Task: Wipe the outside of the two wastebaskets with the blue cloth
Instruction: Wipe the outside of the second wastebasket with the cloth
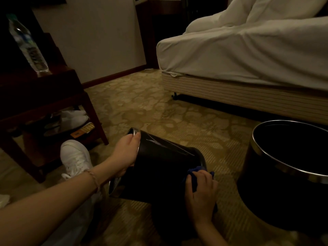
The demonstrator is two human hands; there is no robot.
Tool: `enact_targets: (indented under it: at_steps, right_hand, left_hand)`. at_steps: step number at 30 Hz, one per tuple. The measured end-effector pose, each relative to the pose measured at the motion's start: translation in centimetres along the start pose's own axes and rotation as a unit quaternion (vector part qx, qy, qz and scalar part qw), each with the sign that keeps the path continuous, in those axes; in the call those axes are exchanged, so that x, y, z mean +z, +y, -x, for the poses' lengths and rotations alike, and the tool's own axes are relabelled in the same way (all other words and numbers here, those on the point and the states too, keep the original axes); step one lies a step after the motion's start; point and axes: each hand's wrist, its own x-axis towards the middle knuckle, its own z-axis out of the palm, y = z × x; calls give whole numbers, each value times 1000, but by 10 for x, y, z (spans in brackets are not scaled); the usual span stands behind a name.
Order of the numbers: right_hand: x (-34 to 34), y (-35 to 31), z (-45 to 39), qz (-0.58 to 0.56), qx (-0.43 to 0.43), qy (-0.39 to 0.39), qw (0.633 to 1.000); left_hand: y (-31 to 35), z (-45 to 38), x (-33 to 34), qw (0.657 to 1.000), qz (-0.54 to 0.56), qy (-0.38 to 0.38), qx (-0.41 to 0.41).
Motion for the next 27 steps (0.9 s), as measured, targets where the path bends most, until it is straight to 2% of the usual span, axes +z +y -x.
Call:
enact_targets:
  at_steps: [4, 9, 12, 14, 17, 20, 22, 24, 27]
  right_hand:
    - [-3, -9, -2, -19, 1, 18, 1000]
    - [3, -3, 5, -48, -7, 16, 999]
    - [9, 3, 19, -47, -12, 38, 998]
    - [11, -8, 22, -49, -32, 44, 997]
    - [11, -32, 25, -61, -91, 41, 993]
    - [5, -61, 18, -90, -120, 39, 988]
    - [3, -77, 12, -102, -142, 38, 984]
    - [1, -90, 4, -110, -166, 43, 979]
    - [4, -94, -10, -108, -180, 40, 977]
  left_hand:
    - [-12, 15, -3, 993, -61, 22, 101]
    - [-21, 18, -5, 961, -95, 23, 259]
    - [-39, 17, 6, 943, -125, 33, 305]
    - [-43, 19, 11, 946, -108, 15, 304]
    - [-42, 18, 15, 958, -69, -53, 271]
    - [-35, 19, 16, 972, 28, -144, 181]
    - [-31, 20, 20, 973, 65, -176, 134]
    - [-27, 22, 24, 976, 43, -155, 143]
    - [-35, 21, 26, 974, -43, -91, 204]
